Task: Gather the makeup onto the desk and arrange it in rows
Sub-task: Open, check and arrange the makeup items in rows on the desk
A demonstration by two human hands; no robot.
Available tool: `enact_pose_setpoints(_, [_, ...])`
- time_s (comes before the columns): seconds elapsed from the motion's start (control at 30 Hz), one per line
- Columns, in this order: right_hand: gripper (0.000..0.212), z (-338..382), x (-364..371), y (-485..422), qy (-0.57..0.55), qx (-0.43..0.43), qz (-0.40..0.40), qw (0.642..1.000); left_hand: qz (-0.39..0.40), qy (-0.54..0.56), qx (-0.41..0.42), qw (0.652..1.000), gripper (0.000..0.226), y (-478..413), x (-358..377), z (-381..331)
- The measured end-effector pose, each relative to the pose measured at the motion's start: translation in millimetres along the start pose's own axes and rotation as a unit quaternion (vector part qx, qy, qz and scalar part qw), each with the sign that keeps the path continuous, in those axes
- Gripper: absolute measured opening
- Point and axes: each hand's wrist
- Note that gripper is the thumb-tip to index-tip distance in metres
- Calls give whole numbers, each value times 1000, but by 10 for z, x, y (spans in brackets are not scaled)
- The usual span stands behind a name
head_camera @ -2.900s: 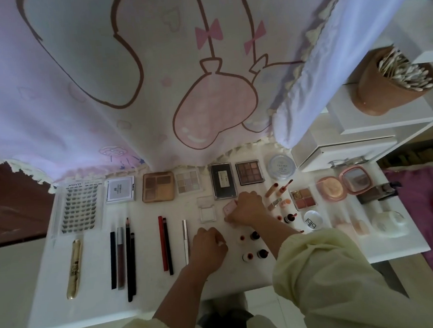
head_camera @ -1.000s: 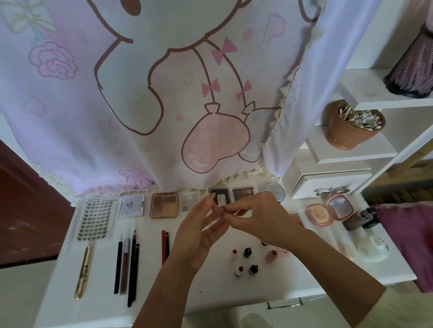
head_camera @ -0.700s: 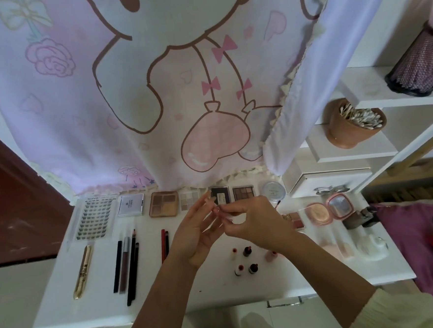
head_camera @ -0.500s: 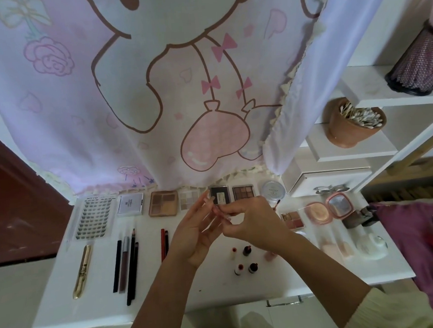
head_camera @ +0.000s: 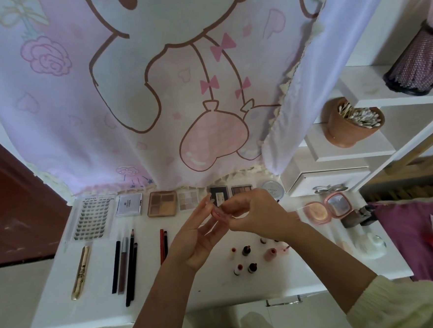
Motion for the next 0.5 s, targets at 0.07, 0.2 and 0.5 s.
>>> enact_pose_setpoints(0.07, [11,9,-9,-11,-5,0,19,1000,-9,-4,-1,1000,41,-11,-8,-2])
enact_pose_setpoints(0.2, [13,-22,-1,-36,15,3,34,999,-16,-6,-5,1000,47,-24,-30,-11])
enact_pose_setpoints(0.5, [19,-40,11,-55,45,-9,46,998,-30,-31,2,999,33,-19,-13,-20])
Point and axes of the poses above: each hand's wrist, its own y-axis away from the middle knuckle, its own x-axis out of the palm, z = x × y, and after that the axes turned 2 degrees about -y, right-handed
